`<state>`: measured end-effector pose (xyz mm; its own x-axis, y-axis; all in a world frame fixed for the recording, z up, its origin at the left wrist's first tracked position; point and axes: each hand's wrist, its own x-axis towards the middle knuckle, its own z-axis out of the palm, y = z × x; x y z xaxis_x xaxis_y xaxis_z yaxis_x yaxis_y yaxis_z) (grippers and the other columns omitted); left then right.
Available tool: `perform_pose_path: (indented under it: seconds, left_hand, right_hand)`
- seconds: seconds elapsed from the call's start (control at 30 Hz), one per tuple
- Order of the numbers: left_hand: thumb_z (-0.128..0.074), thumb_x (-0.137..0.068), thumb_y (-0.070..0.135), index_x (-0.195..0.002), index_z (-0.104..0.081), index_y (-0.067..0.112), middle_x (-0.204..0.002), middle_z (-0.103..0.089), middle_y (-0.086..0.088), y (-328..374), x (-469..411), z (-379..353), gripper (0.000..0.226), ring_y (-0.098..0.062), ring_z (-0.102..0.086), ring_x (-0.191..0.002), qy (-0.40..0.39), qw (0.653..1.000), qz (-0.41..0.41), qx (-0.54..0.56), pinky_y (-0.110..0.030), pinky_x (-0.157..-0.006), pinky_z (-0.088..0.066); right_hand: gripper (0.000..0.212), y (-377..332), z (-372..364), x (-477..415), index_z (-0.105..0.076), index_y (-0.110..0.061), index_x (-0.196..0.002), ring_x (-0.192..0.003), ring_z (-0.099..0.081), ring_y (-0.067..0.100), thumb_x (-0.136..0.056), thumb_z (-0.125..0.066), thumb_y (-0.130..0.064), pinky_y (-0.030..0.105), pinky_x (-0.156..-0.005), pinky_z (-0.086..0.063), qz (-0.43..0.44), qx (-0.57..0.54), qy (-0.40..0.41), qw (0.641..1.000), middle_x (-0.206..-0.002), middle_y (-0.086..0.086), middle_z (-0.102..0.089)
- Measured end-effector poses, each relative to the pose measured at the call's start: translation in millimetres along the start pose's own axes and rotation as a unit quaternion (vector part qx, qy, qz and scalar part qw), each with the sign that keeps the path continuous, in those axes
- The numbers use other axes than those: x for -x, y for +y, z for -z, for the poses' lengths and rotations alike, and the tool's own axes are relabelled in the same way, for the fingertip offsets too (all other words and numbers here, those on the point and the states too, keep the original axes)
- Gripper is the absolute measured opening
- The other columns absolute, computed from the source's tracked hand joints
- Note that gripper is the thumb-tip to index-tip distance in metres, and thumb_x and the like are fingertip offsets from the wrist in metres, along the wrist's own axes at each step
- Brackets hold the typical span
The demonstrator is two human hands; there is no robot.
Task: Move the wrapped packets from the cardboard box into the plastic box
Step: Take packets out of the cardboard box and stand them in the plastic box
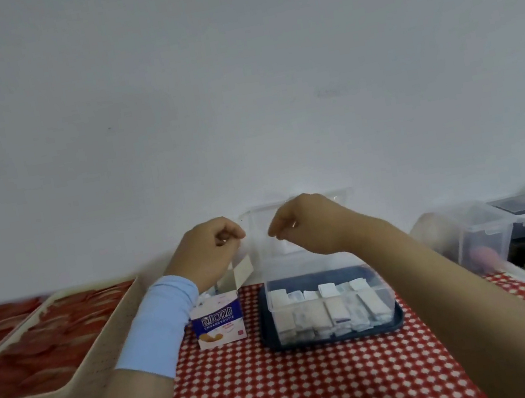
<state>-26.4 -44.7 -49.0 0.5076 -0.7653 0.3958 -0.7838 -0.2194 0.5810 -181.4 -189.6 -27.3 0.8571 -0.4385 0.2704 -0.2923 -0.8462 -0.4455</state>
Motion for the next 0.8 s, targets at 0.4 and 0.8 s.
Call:
perform_pose_path:
  seconds: [0.4,0.8]
  left_hand:
    - [-0.059,-0.097,0.027,-0.119,-0.069,0.028,-0.127,-0.063,0.009,-81,24,16,0.025,-0.003,-0.054,-0.099,-0.069,0.986,0.1,-0.115,-0.011,-0.081,-0.034]
    - [-0.049,-0.096,0.012,-0.118,-0.068,0.028,-0.128,-0.062,0.005,-97,24,23,0.033,-0.004,-0.05,-0.098,-0.032,0.993,0.085,-0.07,-0.016,-0.084,-0.034]
  right_hand:
    - [0.028,-45,-81,-45,-0.072,-0.023,-0.122,-0.113,-0.063,0.016,-0.1,-0.056,-0.018,0.032,-0.101,-0.05,0.068,0.076,-0.086,0.991,-0.126,-0.003,-0.069]
    - [0.013,-79,-119,-77,-0.078,-0.032,-0.098,-0.089,-0.065,0.013,-0.09,-0.068,-0.034,0.032,-0.08,-0.056,0.077,0.163,-0.124,0.976,-0.099,-0.01,-0.073]
